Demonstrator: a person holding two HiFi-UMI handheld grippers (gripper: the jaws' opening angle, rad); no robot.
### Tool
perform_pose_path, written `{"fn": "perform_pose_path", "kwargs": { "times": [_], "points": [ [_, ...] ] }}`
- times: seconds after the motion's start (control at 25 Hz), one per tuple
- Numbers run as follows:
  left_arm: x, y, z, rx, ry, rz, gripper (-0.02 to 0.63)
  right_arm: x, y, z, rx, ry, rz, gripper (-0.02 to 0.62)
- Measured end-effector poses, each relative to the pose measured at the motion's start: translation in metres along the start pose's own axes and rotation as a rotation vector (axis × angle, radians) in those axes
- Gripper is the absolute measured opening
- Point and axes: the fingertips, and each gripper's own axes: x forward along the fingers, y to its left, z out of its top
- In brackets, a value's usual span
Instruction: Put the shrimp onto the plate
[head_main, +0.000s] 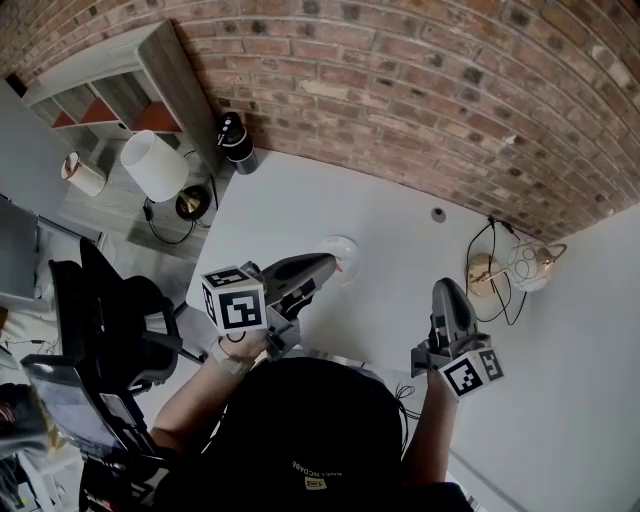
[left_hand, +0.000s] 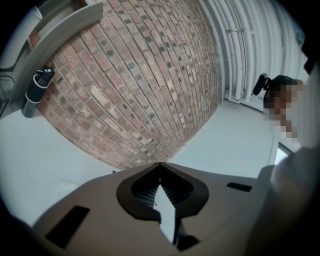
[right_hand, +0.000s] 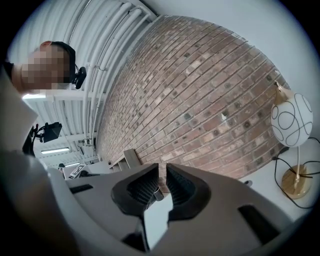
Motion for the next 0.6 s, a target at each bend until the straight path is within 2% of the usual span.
{"fn": "perform_pose_path", "kwargs": {
  "times": [0.24,0.36,0.6],
  "points": [
    [-0.0006,0.0014,-0.0011,-0.002,0.004,0.006,0.003,0.0013,-0.0012,-0.0002,-0.008,-0.001,-0.005,0.049],
    [0.0001,0.0015,-0.0009,-0.002,0.004,0.004,0.003,0.0004,-0.0031,-0.0012,-0.005,0.001,-0.015,0.002],
    [0.0011,0.0017,-0.0029,-0.01,0.007,0.007,0.003,-0.0011,-0.0061,-0.0016,0.019,0.004,-0.02,0.002]
  ]
}}
